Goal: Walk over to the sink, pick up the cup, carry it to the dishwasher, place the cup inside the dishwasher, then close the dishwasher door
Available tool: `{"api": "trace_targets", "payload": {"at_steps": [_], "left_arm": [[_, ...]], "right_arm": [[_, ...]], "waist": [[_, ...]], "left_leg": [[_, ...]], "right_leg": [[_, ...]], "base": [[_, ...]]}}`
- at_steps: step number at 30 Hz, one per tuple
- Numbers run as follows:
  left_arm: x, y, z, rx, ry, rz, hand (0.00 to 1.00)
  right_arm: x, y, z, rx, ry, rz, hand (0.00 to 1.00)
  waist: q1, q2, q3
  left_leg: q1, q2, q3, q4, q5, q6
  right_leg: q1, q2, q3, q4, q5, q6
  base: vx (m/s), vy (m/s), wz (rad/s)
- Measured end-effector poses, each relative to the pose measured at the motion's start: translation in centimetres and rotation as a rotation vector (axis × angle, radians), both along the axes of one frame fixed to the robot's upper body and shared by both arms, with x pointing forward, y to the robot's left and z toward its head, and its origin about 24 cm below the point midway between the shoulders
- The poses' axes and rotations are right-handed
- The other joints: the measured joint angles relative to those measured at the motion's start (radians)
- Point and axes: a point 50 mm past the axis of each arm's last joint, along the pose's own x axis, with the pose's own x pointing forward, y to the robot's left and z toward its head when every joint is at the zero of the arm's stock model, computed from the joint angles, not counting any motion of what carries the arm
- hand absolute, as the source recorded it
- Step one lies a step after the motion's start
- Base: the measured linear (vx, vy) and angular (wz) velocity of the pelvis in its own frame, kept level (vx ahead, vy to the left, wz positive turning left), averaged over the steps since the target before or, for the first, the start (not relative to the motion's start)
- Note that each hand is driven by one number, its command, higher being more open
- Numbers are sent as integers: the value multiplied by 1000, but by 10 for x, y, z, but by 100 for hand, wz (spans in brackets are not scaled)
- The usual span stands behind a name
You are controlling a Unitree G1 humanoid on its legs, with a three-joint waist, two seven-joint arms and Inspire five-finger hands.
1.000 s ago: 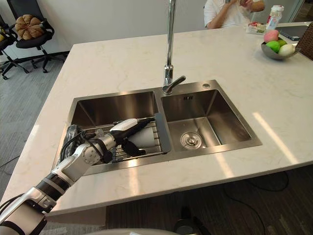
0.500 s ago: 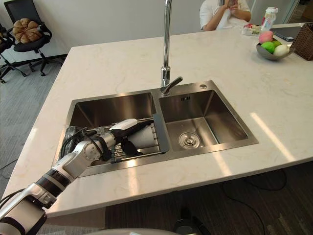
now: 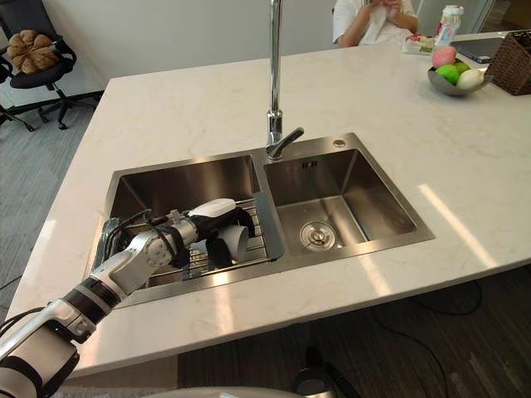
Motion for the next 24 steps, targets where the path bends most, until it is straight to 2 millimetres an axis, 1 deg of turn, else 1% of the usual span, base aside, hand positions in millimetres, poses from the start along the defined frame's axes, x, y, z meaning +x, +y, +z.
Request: {"api": "trace_targets", "payload": {"at_steps": [4, 8, 10, 12, 13, 14, 15, 16, 18, 19, 20, 22, 24], "left_arm": [[-7, 2, -3, -46, -62, 4, 0], [-23, 6, -3, -169, -152, 54, 0], [-30, 10, 1, -239, -189, 78, 0], [-39, 15, 11, -396, -195, 113, 0], [-42, 15, 14, -442, -197, 116, 0], [-47, 13, 20, -538, -194, 120, 0], [-50, 12, 23, -583, -189, 121, 0], [-53, 10, 27, -654, -184, 125, 0], [-57, 12, 28, -736, -150, 140, 0], [-58, 14, 27, -764, -133, 153, 0], [-59, 17, 26, -788, -119, 169, 0], [-60, 27, 24, -836, -96, 209, 0], [-61, 37, 24, -940, -77, 269, 0]], "right_arm": [[2, -2, 0, -4, -2, 19, 100], [4, -4, 1, -13, -4, 40, 100], [3, -5, 1, -15, -2, 45, 100], [3, -8, 2, -24, 1, 71, 100], [3, -9, 2, -26, 2, 74, 100], [3, -10, 2, -27, 4, 82, 100], [3, -10, 2, -26, 5, 84, 100], [4, -9, 2, -25, 5, 96, 100], [9, -9, 1, -26, 4, 117, 100], [8, -10, 1, -32, 15, 127, 100], [8, -11, 1, -32, 15, 122, 100], [9, -11, 1, -29, 17, 130, 100], [8, -11, 1, -25, 19, 128, 100]], "waist": [[-2, 1, 1], [8, 1, 1], [20, 0, 1], [33, 0, 2], [42, 0, 2], [64, -1, 2], [75, -1, 3], [93, -2, 3], [113, -4, 4], [125, -5, 4], [133, -5, 4], [136, -6, 5], [139, -7, 5]], "left_leg": [[-10, 1, -20, 4, 0, 0], [-24, 4, -45, 7, 1, 1], [-26, 6, -55, 7, 1, 1], [-25, 7, -81, 9, 1, 1], [-25, 7, -86, 11, 1, 1], [-25, 6, -97, 13, 2, 2], [-25, 5, -104, 14, 3, 3], [-26, 3, -117, 17, 3, 5], [-29, 1, -138, 25, 4, 6], [-33, 1, -153, 29, 7, 7], [-36, 1, -160, 28, 10, 6], [-45, 1, -174, 25, 18, 4], [-49, 1, -191, 13, 32, 3]], "right_leg": [[4, -3, -17, 0, -4, 0], [8, -7, -45, -1, -10, 0], [13, -7, -60, -2, -11, -1], [35, -11, -90, -3, -16, -4], [39, -12, -98, -3, -17, -5], [48, -15, -114, -4, -18, -5], [53, -17, -121, -5, -18, -6], [63, -21, -134, -5, -20, -8], [80, -25, -154, -7, -25, -8], [89, -28, -168, -8, -29, -6], [91, -29, -175, -8, -34, -12], [91, -29, -187, -13, -34, -12], [97, -29, -204, -17, -33, -12]], "base": [[-18, -14, 14], [-3, -13, 18], [8, -13, 18], [7, -7, 31], [-8, -2, 30], [-15, 0, 23], [-43, -1, 29], [-47, -3, 32], [-72, -10, 34], [-91, -24, 30], [-91, -32, 28], [-63, -27, 20], [-52, -29, 21]]}}
